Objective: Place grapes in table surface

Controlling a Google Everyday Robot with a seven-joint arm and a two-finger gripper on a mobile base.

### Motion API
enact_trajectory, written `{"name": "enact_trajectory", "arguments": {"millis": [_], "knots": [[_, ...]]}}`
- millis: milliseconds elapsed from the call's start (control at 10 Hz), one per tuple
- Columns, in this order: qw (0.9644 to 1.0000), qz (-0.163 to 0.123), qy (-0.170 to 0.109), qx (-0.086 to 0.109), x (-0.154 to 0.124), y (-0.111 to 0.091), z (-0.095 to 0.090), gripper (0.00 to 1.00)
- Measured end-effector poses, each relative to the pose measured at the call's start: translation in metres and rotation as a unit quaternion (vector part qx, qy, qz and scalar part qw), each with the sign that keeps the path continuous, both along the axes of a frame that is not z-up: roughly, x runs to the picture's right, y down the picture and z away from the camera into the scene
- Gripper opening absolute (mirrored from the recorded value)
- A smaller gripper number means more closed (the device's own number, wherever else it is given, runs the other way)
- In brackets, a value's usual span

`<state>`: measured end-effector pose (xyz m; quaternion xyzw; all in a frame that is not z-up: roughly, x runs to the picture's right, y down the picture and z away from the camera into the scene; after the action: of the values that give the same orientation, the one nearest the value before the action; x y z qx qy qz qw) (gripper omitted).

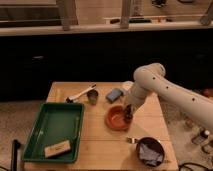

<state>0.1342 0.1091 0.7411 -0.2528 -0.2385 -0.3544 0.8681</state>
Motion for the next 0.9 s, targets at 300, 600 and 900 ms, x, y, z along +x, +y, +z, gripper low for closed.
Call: {"name": "enact_trajectory", "arguments": {"millis": [300,600,900], "knots": [[0.9997,0.024,0.011,-0.001,0.026,-0.003,0.004,0.00],[0.9983,0.053,0.022,-0.009,0.057,-0.002,0.013,0.00],[0.9964,0.075,0.032,-0.019,0.080,0.001,0.026,0.00]]}}
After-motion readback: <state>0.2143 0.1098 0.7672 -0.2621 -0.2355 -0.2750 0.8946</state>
